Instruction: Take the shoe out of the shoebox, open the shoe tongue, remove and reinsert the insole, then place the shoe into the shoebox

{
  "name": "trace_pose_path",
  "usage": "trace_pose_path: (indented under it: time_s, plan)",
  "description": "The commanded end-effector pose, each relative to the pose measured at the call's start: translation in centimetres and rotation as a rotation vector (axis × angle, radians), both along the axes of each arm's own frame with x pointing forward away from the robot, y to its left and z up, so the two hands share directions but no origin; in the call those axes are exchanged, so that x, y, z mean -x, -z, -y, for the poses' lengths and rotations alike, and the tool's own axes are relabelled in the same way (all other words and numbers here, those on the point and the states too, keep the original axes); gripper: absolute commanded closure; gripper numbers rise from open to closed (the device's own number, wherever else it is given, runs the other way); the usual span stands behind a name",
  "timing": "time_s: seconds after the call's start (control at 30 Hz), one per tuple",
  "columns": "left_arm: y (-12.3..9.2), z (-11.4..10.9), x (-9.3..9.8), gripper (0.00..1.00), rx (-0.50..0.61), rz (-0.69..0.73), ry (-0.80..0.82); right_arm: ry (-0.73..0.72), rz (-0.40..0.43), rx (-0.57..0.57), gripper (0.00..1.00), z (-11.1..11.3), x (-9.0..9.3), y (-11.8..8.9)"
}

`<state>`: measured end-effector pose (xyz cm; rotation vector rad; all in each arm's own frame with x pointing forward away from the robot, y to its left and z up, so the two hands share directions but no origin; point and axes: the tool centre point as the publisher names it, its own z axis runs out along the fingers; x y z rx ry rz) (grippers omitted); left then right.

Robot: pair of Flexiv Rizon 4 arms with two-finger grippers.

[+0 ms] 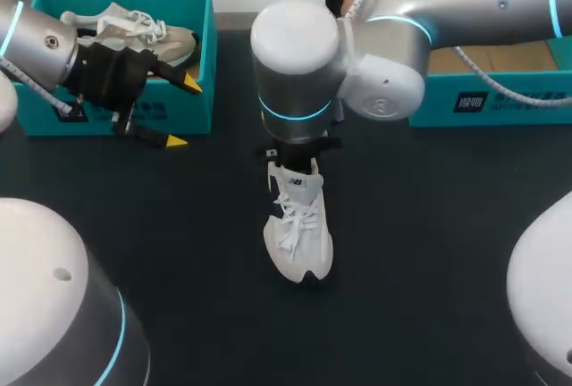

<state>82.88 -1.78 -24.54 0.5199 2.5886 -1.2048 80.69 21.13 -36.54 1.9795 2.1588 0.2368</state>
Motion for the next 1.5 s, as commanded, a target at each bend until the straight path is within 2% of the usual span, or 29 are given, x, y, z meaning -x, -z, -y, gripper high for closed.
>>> trace_pose_path:
  time_s: [0.03, 0.17, 0.27, 0.4, 0.5, 0.63, 0.7, 0.8, 0.97, 1.17, 1.27, 1.37, 1.5]
  plan:
    - [0.0, 0.0, 0.0, 0.0, -0.003, 0.0, 0.0, -0.014, -0.016, -0.002, 1.0, -0.3, -0.6, 1.7]
    - [0.0, 0.0, 0.0, 0.0, -0.003, 0.0, 0.0, -0.021, -0.045, 0.003, 1.0, -0.3, -0.7, 3.3]
    - [0.0, 0.0, 0.0, 0.0, -0.003, 0.0, 0.0, -0.023, -0.063, 0.016, 1.0, -0.2, -0.5, 3.7]
    - [0.0, 0.0, 0.0, 0.0, -0.003, 0.0, 0.0, 0.017, -0.021, 0.034, 1.0, 0.5, -0.4, 2.0]
    - [0.0, 0.0, 0.0, 0.0, -0.003, 0.0, 0.0, 0.014, 0.024, 0.064, 1.0, 0.9, -1.2, 0.6]
    - [0.0, 0.0, 0.0, 0.0, -0.003, 0.0, 0.0, 0.005, 0.081, 0.084, 1.0, 1.0, -2.5, 0.3]
    - [0.0, 0.0, 0.0, 0.0, -0.003, 0.0, 0.0, -0.027, 0.131, 0.082, 1.0, 0.6, -3.3, 0.7]
    - [0.0, 0.0, 0.0, 0.0, -0.003, 0.0, 0.0, -0.05, 0.155, 0.091, 1.0, 0.2, -4.2, 1.6]
    - [0.0, 0.0, 0.0, 0.0, -0.003, 0.0, 0.0, -0.076, 0.131, 0.086, 1.0, 0.0, -4.8, 3.7]
    - [0.0, 0.0, 0.0, 0.0, -0.003, 0.0, 0.0, -0.098, 0.085, 0.072, 1.0, 0.1, -4.4, 5.3]
    - [0.0, 0.0, 0.0, 0.0, -0.003, 0.0, 0.0, -0.086, 0.08, 0.074, 1.0, 0.5, -3.7, 4.5]
    - [0.0, 0.0, 0.0, 0.0, -0.003, 0.0, 0.0, -0.074, 0.061, 0.074, 1.0, 0.6, -3.1, 2.3]
    - [0.0, 0.0, 0.0, 0.0, -0.003, 0.0, 0.0, -0.051, -0.034, 0.097, 1.0, 1.4, -2.3, 0.0]
